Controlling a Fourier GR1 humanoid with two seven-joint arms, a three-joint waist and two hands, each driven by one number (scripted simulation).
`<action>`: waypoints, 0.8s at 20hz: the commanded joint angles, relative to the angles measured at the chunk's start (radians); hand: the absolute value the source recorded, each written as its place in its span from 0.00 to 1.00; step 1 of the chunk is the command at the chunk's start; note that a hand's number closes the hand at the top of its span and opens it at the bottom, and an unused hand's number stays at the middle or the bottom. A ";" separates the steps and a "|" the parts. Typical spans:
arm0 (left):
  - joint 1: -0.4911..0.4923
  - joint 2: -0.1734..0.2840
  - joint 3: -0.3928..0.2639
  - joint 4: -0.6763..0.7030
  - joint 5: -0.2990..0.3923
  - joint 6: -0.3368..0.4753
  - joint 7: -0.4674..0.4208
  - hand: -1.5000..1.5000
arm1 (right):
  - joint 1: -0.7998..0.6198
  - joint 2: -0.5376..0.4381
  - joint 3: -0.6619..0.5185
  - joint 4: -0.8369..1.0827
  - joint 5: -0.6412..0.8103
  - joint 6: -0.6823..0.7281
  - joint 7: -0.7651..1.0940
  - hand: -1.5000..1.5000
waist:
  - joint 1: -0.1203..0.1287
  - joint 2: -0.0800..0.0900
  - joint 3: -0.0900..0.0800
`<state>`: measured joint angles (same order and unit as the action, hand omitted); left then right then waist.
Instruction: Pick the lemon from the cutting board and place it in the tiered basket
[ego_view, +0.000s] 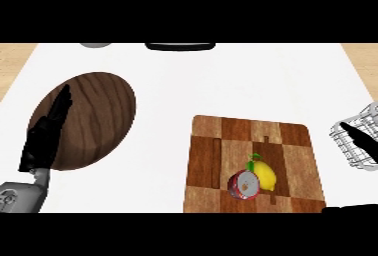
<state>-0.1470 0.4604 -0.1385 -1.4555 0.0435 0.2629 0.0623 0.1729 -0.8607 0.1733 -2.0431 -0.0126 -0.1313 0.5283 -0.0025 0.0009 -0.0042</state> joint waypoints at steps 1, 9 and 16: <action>-0.026 -0.023 -0.014 0.015 -0.009 -0.016 -0.004 0.50 | -0.159 -0.051 0.066 -0.047 0.021 0.082 0.271 0.00 | 0.026 0.004 0.001; 0.003 -0.065 0.009 0.043 -0.045 -0.015 -0.047 0.50 | -0.413 0.149 0.204 0.068 0.096 0.138 0.566 0.00 | 0.018 0.001 0.003; -0.020 -0.068 0.020 0.034 -0.076 -0.003 -0.023 0.50 | -0.503 0.232 0.310 0.173 0.113 0.205 0.696 0.00 | 0.014 0.001 0.003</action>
<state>-0.1549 0.4031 -0.1254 -1.4360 -0.0101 0.2467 0.0484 -0.2774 -0.6798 0.4279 -1.9292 0.0776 0.0228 1.0834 0.0148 0.0016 -0.0013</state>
